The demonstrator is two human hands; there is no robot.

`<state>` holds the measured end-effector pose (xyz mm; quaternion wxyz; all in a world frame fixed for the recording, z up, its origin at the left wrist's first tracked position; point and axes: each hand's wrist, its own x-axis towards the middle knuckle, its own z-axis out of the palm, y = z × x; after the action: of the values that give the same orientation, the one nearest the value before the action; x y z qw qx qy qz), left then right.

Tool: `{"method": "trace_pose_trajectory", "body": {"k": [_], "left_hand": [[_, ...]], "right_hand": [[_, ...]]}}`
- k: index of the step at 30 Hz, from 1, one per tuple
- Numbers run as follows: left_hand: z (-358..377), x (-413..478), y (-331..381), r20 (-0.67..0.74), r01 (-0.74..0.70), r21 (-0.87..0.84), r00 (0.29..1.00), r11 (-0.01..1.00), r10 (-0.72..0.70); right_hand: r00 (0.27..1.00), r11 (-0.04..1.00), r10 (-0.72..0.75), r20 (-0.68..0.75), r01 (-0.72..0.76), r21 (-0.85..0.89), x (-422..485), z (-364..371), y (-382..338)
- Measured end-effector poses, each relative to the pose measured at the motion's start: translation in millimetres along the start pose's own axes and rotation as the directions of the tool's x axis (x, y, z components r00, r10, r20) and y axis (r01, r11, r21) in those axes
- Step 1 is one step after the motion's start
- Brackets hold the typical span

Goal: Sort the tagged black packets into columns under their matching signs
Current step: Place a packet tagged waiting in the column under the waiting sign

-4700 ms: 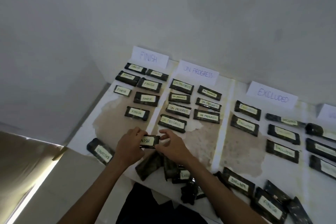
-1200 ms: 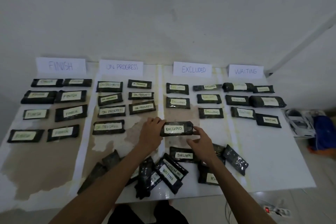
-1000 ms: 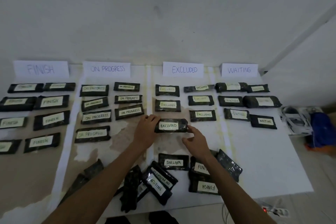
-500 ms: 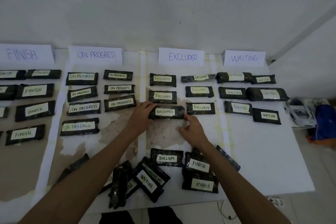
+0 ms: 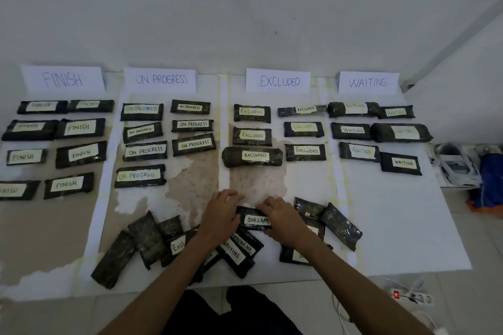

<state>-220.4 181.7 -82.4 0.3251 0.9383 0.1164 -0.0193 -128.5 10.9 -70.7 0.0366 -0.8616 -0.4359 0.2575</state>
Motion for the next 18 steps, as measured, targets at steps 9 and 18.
{"method": "trace_pose_trajectory", "body": {"k": [9, 18], "left_hand": [[-5.1, -21.2, 20.2, -0.020, 0.133, -0.222, 0.990, 0.966, -0.141], [-12.1, -15.8, 64.6, 0.211, 0.401, -0.561, 0.915, 0.724, -0.343]], "right_hand": [[0.974, 0.894, 0.222, -0.043, -0.186, 0.407, 2.8, -26.6, -3.4], [0.834, 0.150, 0.535, 0.133, -0.249, 0.957, -26.6, -45.7, -19.1]]}}
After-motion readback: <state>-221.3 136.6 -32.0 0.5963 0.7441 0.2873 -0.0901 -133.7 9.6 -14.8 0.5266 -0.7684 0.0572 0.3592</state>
